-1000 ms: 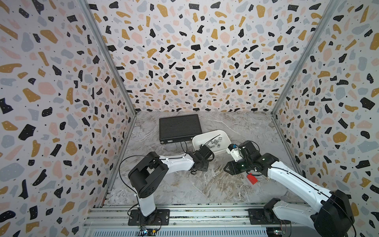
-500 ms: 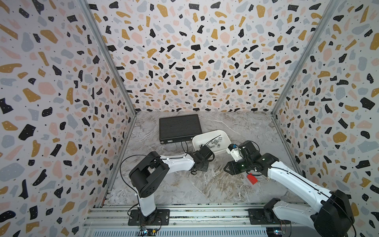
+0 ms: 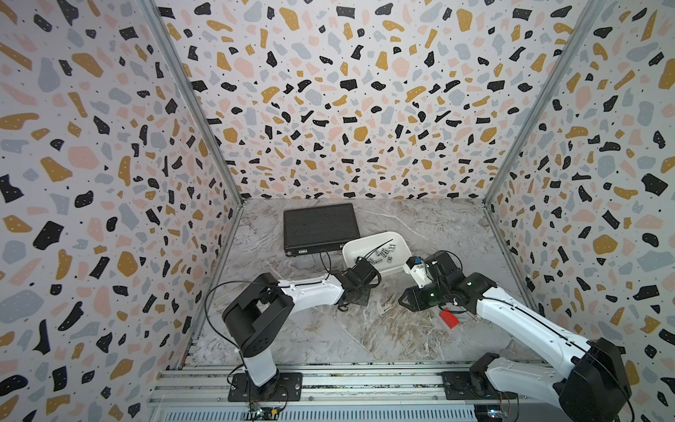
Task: Put the socket on the desktop into the storage box
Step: Pick up the socket head at the center of the board, then place the socket head in the storage box.
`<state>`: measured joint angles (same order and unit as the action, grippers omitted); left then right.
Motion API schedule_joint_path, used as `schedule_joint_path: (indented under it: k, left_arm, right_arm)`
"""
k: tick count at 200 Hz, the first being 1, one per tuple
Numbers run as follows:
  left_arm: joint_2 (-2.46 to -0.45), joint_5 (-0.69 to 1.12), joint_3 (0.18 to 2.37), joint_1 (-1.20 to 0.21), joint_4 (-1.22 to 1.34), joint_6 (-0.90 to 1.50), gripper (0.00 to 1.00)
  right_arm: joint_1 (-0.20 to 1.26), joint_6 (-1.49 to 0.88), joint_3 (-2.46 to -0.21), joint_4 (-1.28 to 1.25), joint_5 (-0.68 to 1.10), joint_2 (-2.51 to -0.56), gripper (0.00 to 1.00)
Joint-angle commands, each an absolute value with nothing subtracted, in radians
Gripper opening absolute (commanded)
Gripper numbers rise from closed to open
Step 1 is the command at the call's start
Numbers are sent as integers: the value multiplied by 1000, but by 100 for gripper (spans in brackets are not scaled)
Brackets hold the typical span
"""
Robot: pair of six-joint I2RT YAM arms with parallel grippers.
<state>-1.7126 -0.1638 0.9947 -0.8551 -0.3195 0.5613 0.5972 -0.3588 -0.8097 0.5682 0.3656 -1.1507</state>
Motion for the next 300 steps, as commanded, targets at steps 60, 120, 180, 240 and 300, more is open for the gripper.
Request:
schedule_joint_path:
  k: [60, 120, 180, 240, 300]
  left_arm:
    - [-1565, -157, 971, -862, -375, 559, 14]
    - [-1527, -126, 1021, -863, -405, 551, 13]
    - [-1604, -81, 1183, -847, -451, 511, 13]
    - [-1759, -16, 1382, -800, -489, 504, 13]
    - [-1916, 10, 1537, -754, -516, 482, 13]
  right_arm:
    - [594, -372, -815, 548, 370, -1137, 44]
    - [594, -389, -828, 533, 365, -1136, 44]
    - [567, -420, -889, 536, 338, -1157, 44]
    - [519, -421, -953, 558, 319, -1184, 44]
    - [503, -421, -954, 565, 319, -1180, 44]
